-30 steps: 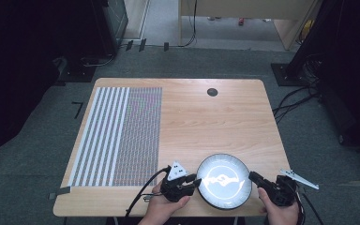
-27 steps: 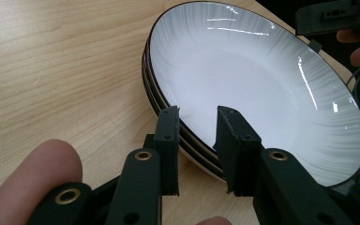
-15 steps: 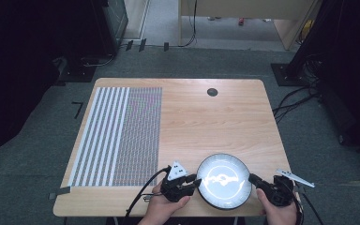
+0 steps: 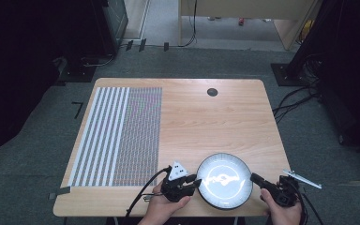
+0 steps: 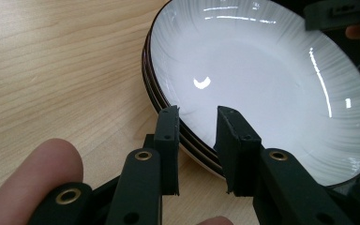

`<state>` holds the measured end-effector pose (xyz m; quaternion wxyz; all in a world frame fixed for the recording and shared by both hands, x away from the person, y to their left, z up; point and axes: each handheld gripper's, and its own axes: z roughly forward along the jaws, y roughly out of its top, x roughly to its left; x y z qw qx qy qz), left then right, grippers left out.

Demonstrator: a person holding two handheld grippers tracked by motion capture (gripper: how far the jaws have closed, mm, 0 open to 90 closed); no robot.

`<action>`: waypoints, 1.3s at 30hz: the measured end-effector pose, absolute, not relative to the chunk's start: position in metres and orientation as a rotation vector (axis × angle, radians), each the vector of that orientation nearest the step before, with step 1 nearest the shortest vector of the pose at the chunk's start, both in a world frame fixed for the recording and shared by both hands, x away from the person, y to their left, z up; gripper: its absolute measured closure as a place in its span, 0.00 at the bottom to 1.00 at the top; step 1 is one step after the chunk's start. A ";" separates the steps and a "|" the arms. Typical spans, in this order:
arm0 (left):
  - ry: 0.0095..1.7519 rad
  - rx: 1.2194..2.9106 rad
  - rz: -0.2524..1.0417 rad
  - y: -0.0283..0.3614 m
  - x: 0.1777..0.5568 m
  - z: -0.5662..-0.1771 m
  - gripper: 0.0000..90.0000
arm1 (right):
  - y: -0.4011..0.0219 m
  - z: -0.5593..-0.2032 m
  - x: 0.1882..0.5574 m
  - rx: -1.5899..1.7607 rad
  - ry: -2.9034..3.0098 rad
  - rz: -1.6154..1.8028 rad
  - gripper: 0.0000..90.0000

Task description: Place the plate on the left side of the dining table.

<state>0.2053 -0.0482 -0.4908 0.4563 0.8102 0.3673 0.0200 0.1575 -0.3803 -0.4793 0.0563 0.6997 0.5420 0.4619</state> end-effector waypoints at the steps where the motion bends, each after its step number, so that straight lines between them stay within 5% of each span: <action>1: 0.906 1.998 0.049 -0.048 0.205 -0.491 0.79 | -0.381 -0.478 0.157 2.127 1.637 1.420 0.97; 39: 0.913 1.989 0.080 -0.050 0.205 -0.491 0.80 | -0.371 -0.482 0.163 2.176 1.703 1.332 0.92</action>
